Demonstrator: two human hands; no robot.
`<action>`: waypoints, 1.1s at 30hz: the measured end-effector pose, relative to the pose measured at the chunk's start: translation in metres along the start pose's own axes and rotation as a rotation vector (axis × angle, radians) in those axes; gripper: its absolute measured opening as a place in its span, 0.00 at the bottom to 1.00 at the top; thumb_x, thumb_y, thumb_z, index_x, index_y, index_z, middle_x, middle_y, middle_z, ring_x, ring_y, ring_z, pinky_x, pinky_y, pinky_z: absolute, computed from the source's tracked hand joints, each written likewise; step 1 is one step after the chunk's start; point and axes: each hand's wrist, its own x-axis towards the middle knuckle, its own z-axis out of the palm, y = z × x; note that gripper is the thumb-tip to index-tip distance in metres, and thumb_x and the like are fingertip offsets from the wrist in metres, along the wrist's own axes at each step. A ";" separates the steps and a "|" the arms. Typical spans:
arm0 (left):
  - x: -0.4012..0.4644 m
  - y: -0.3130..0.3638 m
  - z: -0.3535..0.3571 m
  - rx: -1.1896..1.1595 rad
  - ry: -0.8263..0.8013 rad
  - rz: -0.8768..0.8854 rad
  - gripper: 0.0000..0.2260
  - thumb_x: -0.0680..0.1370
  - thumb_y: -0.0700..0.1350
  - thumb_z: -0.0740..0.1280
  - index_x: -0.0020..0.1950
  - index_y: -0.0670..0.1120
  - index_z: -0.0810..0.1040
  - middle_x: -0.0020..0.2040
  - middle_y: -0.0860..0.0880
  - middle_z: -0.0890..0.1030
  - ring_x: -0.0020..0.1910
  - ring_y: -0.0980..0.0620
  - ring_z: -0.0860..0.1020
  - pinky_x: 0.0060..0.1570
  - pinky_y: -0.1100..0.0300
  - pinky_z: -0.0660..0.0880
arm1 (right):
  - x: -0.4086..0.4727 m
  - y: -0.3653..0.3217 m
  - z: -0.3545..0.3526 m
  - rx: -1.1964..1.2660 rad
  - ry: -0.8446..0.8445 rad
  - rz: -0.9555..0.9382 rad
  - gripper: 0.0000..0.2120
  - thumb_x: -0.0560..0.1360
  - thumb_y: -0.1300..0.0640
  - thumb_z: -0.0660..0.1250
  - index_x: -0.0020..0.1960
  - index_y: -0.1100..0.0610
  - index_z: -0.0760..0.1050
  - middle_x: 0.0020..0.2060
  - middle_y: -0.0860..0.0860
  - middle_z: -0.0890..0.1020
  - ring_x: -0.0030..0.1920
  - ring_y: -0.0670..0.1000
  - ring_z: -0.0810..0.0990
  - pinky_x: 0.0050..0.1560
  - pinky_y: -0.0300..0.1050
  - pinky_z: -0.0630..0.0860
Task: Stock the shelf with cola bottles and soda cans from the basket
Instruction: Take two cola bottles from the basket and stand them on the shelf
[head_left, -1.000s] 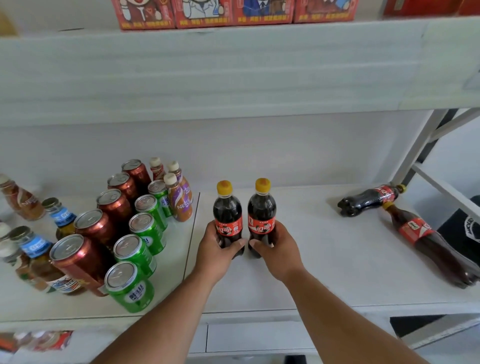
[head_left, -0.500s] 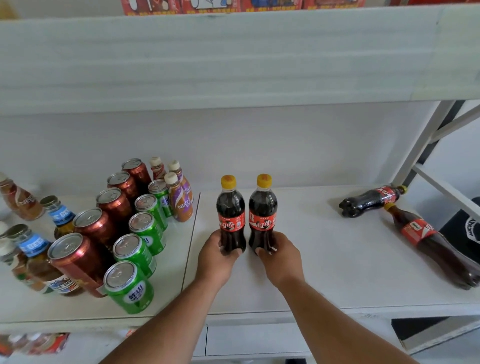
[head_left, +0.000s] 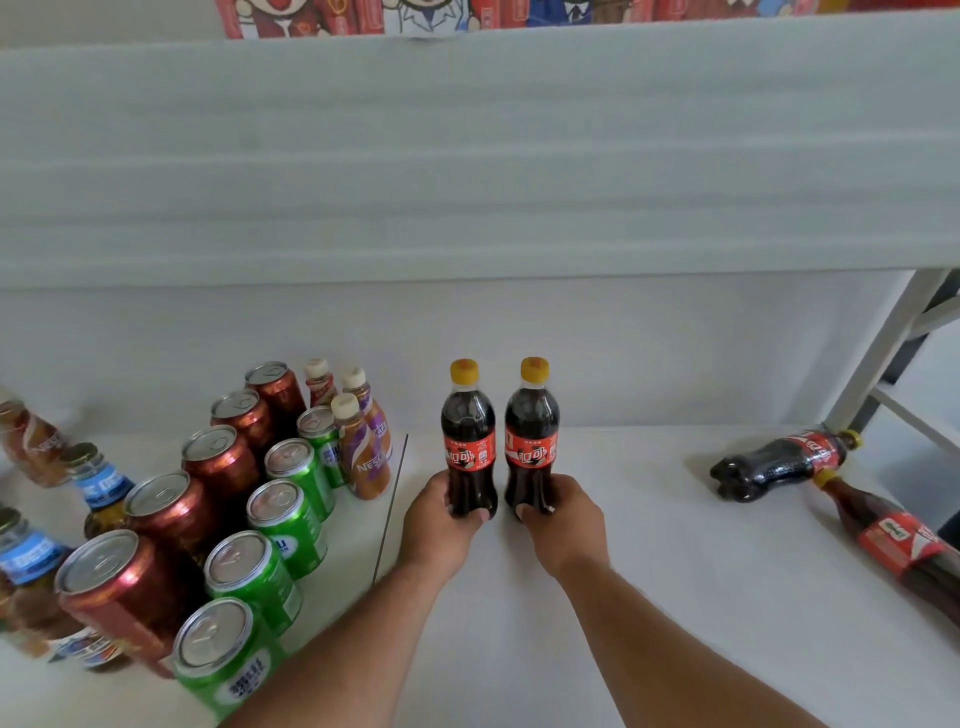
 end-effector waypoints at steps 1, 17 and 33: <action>0.005 0.000 0.001 0.005 0.000 0.005 0.22 0.72 0.39 0.79 0.63 0.52 0.79 0.57 0.53 0.86 0.58 0.51 0.83 0.63 0.49 0.80 | 0.004 -0.002 0.001 -0.004 0.000 -0.002 0.14 0.77 0.57 0.73 0.62 0.52 0.79 0.46 0.45 0.81 0.47 0.49 0.78 0.49 0.42 0.72; 0.039 0.008 0.003 0.078 -0.017 -0.007 0.21 0.75 0.40 0.78 0.65 0.53 0.77 0.55 0.56 0.83 0.61 0.50 0.81 0.57 0.58 0.74 | 0.032 -0.020 0.011 -0.060 -0.036 0.003 0.15 0.77 0.56 0.73 0.63 0.55 0.77 0.55 0.51 0.85 0.55 0.55 0.82 0.51 0.44 0.75; -0.075 0.032 -0.073 0.688 -0.218 -0.025 0.35 0.83 0.57 0.64 0.85 0.50 0.53 0.86 0.47 0.53 0.84 0.45 0.56 0.80 0.45 0.61 | -0.073 -0.035 -0.022 -0.661 -0.323 -0.169 0.37 0.82 0.34 0.57 0.84 0.53 0.56 0.83 0.51 0.61 0.84 0.56 0.53 0.82 0.53 0.55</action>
